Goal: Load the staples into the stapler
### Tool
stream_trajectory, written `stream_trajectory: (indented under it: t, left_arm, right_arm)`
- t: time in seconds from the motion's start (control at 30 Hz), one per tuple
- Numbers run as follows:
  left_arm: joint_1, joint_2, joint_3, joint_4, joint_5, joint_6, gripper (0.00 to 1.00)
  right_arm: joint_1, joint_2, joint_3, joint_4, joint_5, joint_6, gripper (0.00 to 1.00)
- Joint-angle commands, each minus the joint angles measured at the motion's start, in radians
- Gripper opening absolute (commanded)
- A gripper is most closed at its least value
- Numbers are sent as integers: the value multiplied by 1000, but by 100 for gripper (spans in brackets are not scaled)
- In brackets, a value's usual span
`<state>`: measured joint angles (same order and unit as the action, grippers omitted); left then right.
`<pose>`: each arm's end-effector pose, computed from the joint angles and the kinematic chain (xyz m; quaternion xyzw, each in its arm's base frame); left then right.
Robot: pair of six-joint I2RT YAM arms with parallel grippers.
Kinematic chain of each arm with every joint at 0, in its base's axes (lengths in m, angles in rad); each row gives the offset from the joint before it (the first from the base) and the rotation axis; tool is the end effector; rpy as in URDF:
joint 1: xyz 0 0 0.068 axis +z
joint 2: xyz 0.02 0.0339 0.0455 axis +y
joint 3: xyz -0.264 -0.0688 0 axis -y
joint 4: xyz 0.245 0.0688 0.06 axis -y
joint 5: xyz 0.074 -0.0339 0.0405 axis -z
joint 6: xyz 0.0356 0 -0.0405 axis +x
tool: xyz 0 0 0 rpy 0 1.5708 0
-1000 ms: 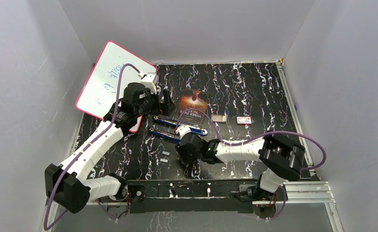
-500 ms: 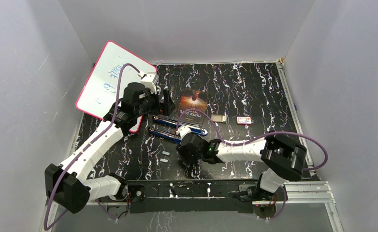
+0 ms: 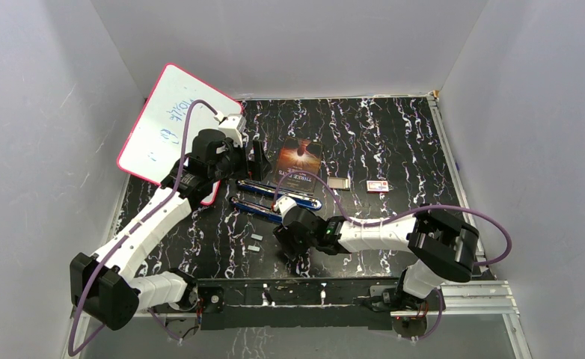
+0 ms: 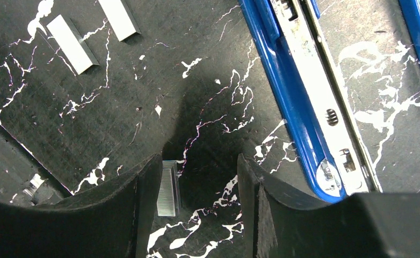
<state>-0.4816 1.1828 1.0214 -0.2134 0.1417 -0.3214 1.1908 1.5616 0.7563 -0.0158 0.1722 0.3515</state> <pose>0.2398 -0.1310 0.3377 0.1057 0.8186 -0.2733 0.4941 0.1188 0.2809 0.1626 -0.3490 0.8595 0.1968 0.3174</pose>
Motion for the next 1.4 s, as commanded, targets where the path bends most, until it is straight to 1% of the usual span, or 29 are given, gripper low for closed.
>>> stream_trajectory:
  t: [0.0, 0.47, 0.63, 1.03, 1.37]
  left_arm:
    - [3, -25, -4, 18, 15, -1, 98]
    - [3, -17, -3, 22, 22, -1, 98]
    - [3, -17, -6, 26, 25, -2, 98]
    - [3, -16, -9, 28, 28, -4, 98]
    - [3, -9, -7, 33, 34, -4, 98]
  right_arm:
    - [-2, 22, -47, -142, -39, 5, 62]
    - [-2, -16, -42, -190, -29, 26, 62]
    - [-2, -23, -38, -212, -28, 24, 63]
    - [-2, -68, -50, -197, -44, 26, 65]
    - [-2, -118, -43, -237, -29, 29, 60]
